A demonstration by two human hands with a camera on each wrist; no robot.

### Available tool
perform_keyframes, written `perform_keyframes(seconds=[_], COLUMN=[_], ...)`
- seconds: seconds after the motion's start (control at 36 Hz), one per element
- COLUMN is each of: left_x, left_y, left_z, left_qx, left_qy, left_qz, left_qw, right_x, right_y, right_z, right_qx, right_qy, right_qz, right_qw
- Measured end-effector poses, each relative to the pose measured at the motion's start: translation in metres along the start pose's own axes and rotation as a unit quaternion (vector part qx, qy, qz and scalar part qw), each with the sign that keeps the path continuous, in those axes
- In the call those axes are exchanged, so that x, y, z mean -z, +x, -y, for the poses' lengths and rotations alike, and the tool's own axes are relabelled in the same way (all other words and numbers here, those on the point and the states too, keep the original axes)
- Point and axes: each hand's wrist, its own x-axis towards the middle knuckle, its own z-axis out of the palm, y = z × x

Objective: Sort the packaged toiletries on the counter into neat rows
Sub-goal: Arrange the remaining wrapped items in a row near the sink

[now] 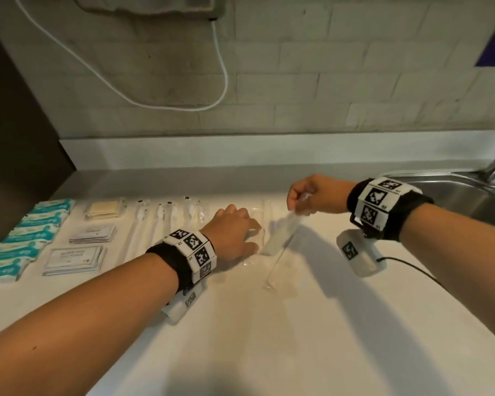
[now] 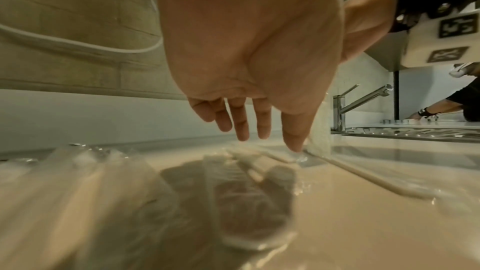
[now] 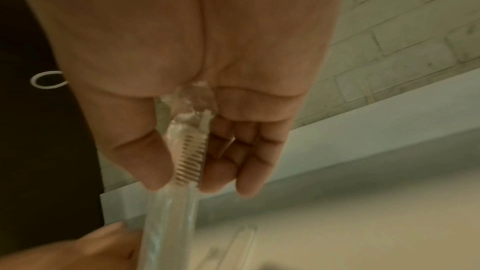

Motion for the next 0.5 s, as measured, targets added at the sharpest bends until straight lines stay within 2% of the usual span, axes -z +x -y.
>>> perform_keyframes(seconds=[0.06,0.19,0.28,0.39,0.5], left_x=[-0.001,-0.001,-0.003,-0.007,-0.004], left_y=[0.007,0.014,0.012,0.019,0.027], left_z=[-0.009,-0.034,-0.052,-0.073,-0.082], left_qx=[-0.017,-0.028,-0.001,0.040,0.102], left_qy=[-0.012,-0.027,-0.084,-0.079,-0.130], left_qz=[-0.020,-0.004,0.021,0.072,0.102], left_qw=[1.000,0.999,0.996,0.994,0.981], right_x=[0.011,0.023,0.024,0.023,0.016], right_y=[0.002,0.005,0.011,0.019,0.026], right_z=[-0.005,-0.018,-0.031,-0.051,-0.065], right_qx=[-0.008,-0.040,-0.074,-0.124,-0.157], right_qy=[0.012,0.037,0.032,0.006,-0.012], right_qz=[-0.013,-0.002,0.006,0.035,0.056], right_qw=[1.000,0.999,0.997,0.992,0.986])
